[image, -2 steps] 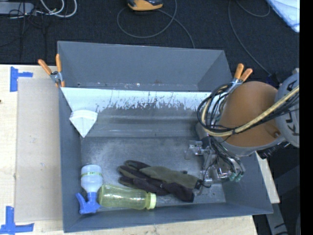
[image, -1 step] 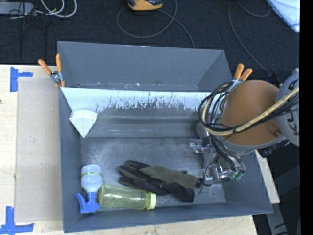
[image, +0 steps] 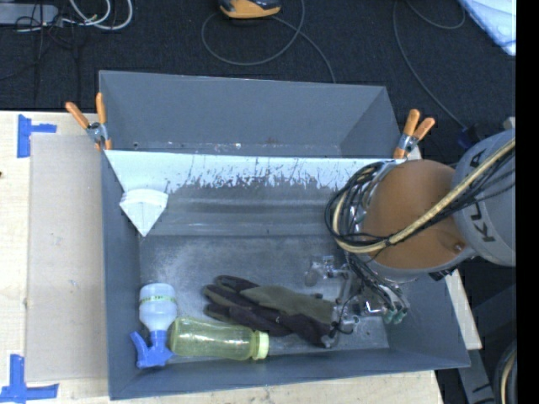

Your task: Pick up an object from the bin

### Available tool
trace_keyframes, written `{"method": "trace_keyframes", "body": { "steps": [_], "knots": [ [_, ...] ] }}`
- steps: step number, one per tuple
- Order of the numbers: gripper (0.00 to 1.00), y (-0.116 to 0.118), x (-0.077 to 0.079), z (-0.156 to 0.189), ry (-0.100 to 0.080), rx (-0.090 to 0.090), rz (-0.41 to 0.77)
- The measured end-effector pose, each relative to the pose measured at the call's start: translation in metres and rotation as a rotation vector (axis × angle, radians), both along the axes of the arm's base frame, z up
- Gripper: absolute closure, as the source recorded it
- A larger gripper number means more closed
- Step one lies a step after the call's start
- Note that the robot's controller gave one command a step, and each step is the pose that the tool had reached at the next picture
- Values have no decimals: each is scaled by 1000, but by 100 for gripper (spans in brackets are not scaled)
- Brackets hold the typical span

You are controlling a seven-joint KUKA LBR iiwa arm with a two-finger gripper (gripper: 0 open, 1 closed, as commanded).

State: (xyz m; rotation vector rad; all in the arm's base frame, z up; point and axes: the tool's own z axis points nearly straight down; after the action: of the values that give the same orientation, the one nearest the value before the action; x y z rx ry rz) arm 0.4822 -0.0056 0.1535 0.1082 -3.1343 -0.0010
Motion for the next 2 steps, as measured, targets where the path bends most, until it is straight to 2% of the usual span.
{"method": "trace_keyframes", "body": {
  "steps": [1, 2],
  "knots": [
    [0, 3, -8, -21, 3, 1, 182],
    [0, 19, -1, -62, -3, 1, 350]
  ]
}}
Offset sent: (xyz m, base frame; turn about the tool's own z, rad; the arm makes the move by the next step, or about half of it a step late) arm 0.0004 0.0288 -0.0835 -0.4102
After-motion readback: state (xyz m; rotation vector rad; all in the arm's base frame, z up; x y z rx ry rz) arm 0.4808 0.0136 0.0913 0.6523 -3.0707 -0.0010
